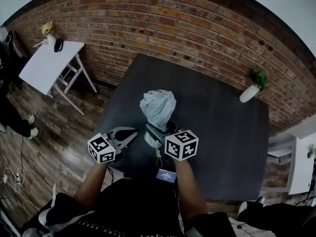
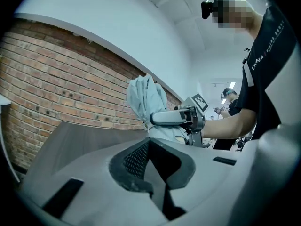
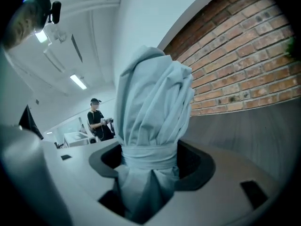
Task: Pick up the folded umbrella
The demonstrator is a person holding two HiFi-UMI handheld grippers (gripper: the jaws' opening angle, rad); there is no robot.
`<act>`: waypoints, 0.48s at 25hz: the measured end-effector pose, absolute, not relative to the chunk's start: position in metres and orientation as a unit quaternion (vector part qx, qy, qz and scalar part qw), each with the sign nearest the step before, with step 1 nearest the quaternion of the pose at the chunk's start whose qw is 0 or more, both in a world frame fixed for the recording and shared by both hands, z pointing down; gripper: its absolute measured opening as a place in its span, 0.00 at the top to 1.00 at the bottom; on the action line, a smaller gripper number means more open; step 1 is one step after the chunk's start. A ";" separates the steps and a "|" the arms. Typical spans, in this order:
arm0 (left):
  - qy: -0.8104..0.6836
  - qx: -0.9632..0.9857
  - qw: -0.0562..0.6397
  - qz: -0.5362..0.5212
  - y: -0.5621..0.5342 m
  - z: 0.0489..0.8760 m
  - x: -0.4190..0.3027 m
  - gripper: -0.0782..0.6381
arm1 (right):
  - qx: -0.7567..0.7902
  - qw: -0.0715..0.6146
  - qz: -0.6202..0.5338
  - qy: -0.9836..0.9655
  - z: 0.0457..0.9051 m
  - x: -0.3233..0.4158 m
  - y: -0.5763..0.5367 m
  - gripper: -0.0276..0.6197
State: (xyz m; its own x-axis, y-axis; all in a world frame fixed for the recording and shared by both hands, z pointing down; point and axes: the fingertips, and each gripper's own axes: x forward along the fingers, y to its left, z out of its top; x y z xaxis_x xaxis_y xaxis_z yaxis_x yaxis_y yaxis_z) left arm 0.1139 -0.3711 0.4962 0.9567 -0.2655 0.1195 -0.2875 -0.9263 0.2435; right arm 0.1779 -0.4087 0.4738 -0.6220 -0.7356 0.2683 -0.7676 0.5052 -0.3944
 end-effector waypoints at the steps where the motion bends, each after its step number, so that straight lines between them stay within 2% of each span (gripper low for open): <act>1: -0.136 0.981 0.131 0.040 -0.372 0.494 0.116 0.89 | 0.440 0.018 0.247 -0.863 0.470 0.182 -0.407 0.49; 7: -0.116 0.984 0.132 0.031 -0.374 0.485 0.133 0.89 | 0.464 -0.061 0.274 -0.840 0.457 0.206 -0.391 0.49; 12: -0.104 0.986 0.130 0.034 -0.372 0.484 0.142 0.89 | 0.473 -0.071 0.282 -0.832 0.460 0.218 -0.388 0.49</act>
